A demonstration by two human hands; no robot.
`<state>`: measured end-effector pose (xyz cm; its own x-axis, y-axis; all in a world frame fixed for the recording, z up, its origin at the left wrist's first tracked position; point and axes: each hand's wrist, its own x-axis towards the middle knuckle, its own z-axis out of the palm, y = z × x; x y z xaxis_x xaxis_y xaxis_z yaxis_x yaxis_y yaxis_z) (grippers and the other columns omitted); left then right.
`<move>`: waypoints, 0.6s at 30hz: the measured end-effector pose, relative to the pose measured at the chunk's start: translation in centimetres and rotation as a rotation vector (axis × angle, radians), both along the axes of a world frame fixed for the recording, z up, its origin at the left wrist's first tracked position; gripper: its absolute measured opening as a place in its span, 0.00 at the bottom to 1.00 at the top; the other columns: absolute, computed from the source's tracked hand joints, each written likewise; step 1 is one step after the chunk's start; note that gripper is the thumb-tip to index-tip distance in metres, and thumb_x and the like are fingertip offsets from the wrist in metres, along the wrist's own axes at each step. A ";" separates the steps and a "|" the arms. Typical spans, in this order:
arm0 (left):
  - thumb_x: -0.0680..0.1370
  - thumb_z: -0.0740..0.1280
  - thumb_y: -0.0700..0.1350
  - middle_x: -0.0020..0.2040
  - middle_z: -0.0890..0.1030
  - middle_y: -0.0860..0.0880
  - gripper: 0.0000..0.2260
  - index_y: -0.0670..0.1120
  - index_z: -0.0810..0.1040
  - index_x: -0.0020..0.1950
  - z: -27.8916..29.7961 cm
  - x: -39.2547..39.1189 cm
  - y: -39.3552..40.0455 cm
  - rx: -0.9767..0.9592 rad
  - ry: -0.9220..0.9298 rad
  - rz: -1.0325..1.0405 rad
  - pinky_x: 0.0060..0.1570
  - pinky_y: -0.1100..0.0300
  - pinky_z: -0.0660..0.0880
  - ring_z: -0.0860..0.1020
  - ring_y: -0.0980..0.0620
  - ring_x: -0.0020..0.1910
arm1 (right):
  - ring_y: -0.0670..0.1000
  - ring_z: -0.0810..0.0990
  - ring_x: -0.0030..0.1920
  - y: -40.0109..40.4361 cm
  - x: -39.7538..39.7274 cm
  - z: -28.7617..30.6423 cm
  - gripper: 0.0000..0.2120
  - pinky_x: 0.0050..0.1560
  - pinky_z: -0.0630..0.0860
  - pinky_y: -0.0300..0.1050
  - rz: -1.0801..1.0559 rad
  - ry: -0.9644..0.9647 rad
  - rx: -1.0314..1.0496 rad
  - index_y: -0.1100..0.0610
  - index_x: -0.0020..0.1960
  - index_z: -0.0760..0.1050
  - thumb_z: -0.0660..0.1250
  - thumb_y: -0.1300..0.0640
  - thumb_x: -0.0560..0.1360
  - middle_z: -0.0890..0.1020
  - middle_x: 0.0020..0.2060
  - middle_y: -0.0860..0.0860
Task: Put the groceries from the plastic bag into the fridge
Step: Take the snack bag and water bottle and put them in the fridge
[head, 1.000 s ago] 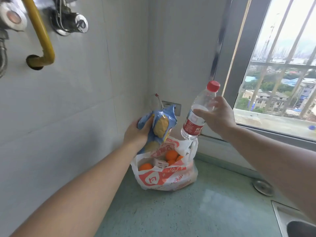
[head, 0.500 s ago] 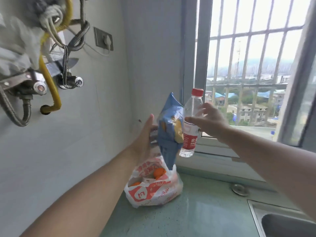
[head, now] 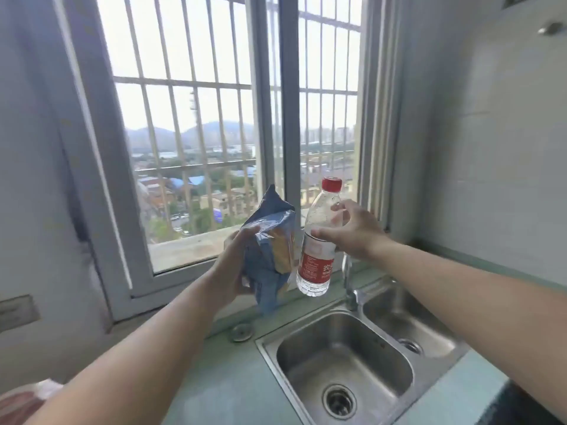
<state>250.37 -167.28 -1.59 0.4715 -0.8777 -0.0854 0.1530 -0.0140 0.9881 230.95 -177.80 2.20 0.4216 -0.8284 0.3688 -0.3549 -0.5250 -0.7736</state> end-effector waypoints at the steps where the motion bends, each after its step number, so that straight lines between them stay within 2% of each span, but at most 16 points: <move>1: 0.70 0.68 0.60 0.57 0.80 0.46 0.24 0.51 0.73 0.63 -0.6 -1.5 -2.0 0.012 0.005 -0.049 0.46 0.47 0.78 0.81 0.46 0.49 | 0.53 0.79 0.51 -0.4 -2.7 -0.4 0.32 0.47 0.80 0.48 -0.084 0.013 0.019 0.54 0.63 0.70 0.78 0.46 0.64 0.79 0.54 0.51; 3: 0.73 0.67 0.58 0.60 0.78 0.45 0.21 0.52 0.72 0.63 -1.5 -5.5 -5.2 0.016 0.015 -0.173 0.46 0.48 0.77 0.79 0.45 0.52 | 0.51 0.78 0.50 -0.5 -8.0 -1.1 0.30 0.41 0.74 0.41 -0.258 0.045 0.027 0.52 0.61 0.70 0.77 0.45 0.65 0.79 0.53 0.49; 4: 0.74 0.66 0.58 0.59 0.78 0.45 0.19 0.52 0.72 0.62 -2.2 -8.0 -6.9 0.021 0.018 -0.242 0.47 0.48 0.75 0.79 0.44 0.52 | 0.50 0.77 0.50 -0.2 -11.3 -1.4 0.30 0.41 0.72 0.40 -0.350 0.054 0.030 0.52 0.61 0.71 0.77 0.45 0.65 0.79 0.52 0.49; 7: 0.75 0.65 0.58 0.56 0.78 0.44 0.15 0.54 0.72 0.58 -3.2 -15.0 -9.2 0.039 0.007 -0.398 0.51 0.44 0.75 0.78 0.43 0.52 | 0.49 0.76 0.53 1.2 -19.0 -1.9 0.33 0.49 0.71 0.41 -0.544 0.071 0.058 0.52 0.64 0.70 0.78 0.45 0.64 0.78 0.56 0.48; 9: 0.75 0.66 0.57 0.52 0.76 0.45 0.09 0.57 0.71 0.52 -3.3 -20.1 -9.7 0.029 -0.007 -0.491 0.57 0.39 0.75 0.77 0.44 0.52 | 0.49 0.75 0.54 3.1 -24.5 -1.9 0.34 0.51 0.70 0.41 -0.667 0.067 0.076 0.53 0.66 0.69 0.78 0.46 0.64 0.77 0.58 0.49; 12: 0.75 0.67 0.57 0.51 0.76 0.49 0.13 0.55 0.71 0.56 -2.6 -27.7 -9.8 0.006 -0.070 -0.630 0.57 0.42 0.76 0.77 0.47 0.50 | 0.50 0.75 0.56 6.6 -32.4 -1.5 0.35 0.53 0.71 0.42 -0.826 0.053 0.095 0.54 0.68 0.68 0.78 0.48 0.65 0.75 0.60 0.50; 15: 0.75 0.67 0.57 0.52 0.75 0.51 0.18 0.54 0.69 0.62 -1.7 -34.7 -8.5 -0.022 -0.109 -0.708 0.47 0.49 0.78 0.77 0.49 0.49 | 0.51 0.76 0.55 10.1 -39.4 -1.2 0.36 0.53 0.74 0.45 -0.939 0.028 0.115 0.53 0.68 0.69 0.78 0.48 0.64 0.75 0.60 0.51; 18: 0.67 0.69 0.64 0.58 0.75 0.48 0.27 0.59 0.69 0.63 -1.0 -41.5 -6.9 -0.002 -0.142 -0.833 0.43 0.45 0.80 0.79 0.44 0.54 | 0.52 0.76 0.55 13.7 -45.9 -0.9 0.37 0.52 0.74 0.44 -1.015 0.007 0.123 0.53 0.68 0.68 0.79 0.47 0.63 0.76 0.59 0.51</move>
<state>208.87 -174.22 -2.63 -0.3233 -0.9435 -0.0721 -0.0318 -0.0653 0.9974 185.10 -164.11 1.30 -0.4983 -0.8279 0.2573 -0.5925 0.1086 -0.7982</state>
